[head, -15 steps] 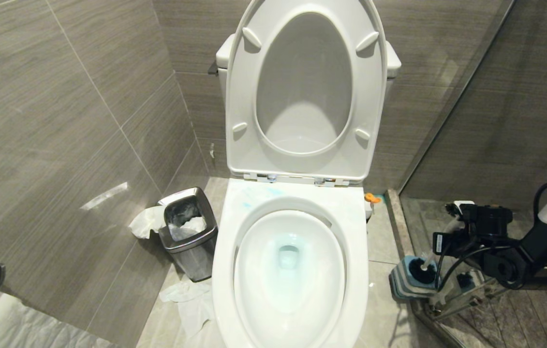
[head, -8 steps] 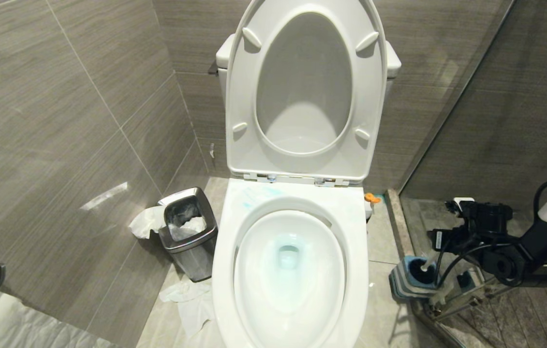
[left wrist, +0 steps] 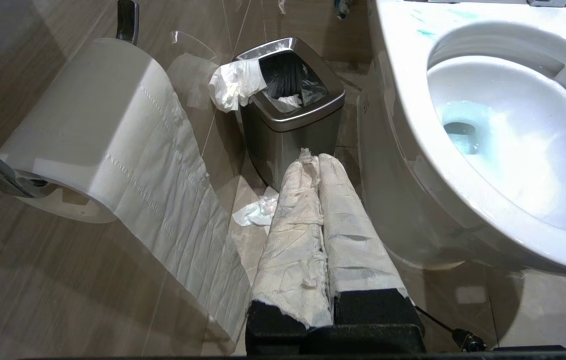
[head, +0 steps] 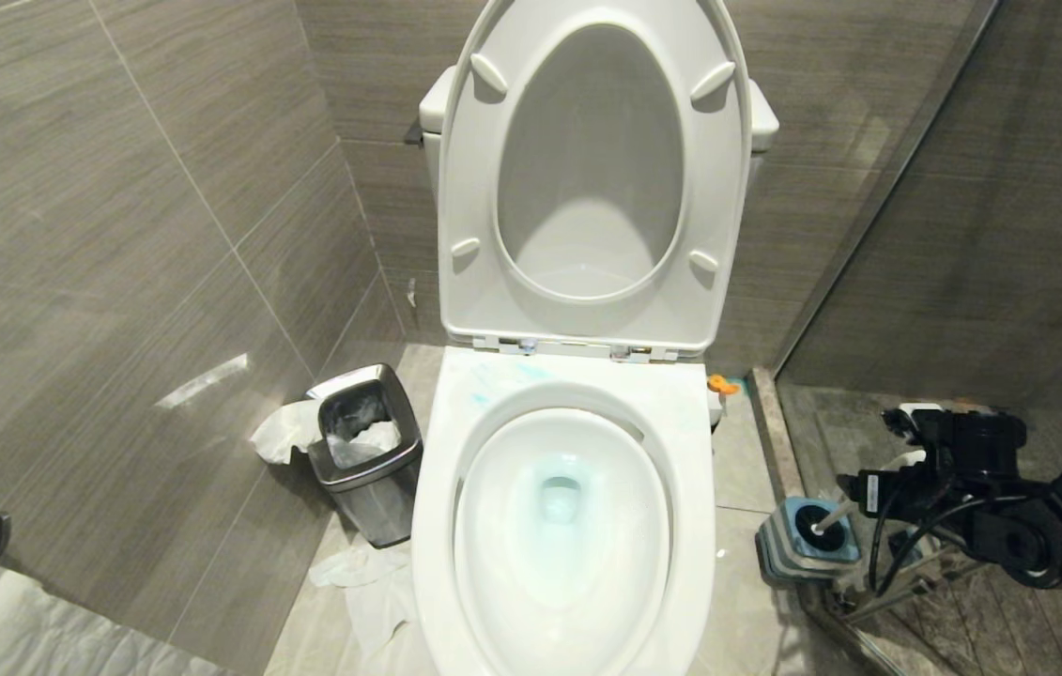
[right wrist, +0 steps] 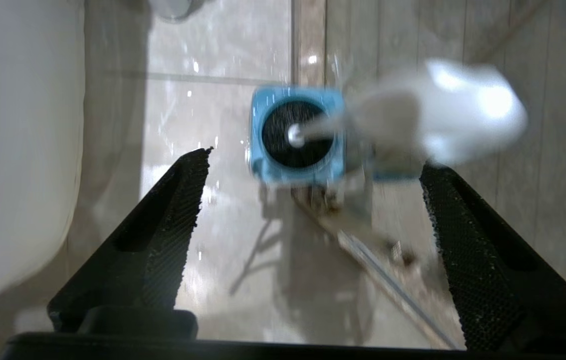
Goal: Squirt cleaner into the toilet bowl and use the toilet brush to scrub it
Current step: Put the toilet brush back
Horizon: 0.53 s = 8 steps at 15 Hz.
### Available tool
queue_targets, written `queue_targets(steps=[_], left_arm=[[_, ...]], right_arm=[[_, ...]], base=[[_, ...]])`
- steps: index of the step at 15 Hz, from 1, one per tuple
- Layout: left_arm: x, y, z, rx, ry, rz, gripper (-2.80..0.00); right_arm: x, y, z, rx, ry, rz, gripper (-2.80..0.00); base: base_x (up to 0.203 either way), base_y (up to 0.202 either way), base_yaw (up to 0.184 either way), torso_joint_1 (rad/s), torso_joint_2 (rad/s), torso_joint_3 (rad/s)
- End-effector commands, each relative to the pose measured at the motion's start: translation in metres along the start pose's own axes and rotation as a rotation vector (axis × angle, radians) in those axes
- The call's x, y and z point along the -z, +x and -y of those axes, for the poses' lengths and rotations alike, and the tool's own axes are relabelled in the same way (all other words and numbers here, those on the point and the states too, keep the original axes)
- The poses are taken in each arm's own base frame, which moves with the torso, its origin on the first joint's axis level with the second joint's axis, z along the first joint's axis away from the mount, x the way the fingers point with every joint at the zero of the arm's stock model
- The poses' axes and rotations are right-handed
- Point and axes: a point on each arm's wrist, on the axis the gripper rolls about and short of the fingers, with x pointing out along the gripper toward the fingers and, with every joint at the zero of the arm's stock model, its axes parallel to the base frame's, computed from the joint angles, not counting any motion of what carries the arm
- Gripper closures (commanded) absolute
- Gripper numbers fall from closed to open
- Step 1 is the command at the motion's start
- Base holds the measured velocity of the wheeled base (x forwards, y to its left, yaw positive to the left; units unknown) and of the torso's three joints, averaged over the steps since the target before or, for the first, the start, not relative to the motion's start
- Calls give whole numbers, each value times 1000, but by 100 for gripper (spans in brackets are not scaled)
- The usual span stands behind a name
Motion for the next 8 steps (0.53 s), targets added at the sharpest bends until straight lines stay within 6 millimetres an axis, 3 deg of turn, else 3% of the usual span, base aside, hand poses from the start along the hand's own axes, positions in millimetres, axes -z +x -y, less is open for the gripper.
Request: queue_targets(steps=[1,8], left_arm=[[0,0,0,0,0,-2,0],[1,0,0,0,0,-2,0]], right_arm=[[-1,-33,5,2,2,16,-280],[4,-124,15,-119,-78,124,-280]], base=[[0,0,0,0,0,0],[0,0,0,0,0,0]])
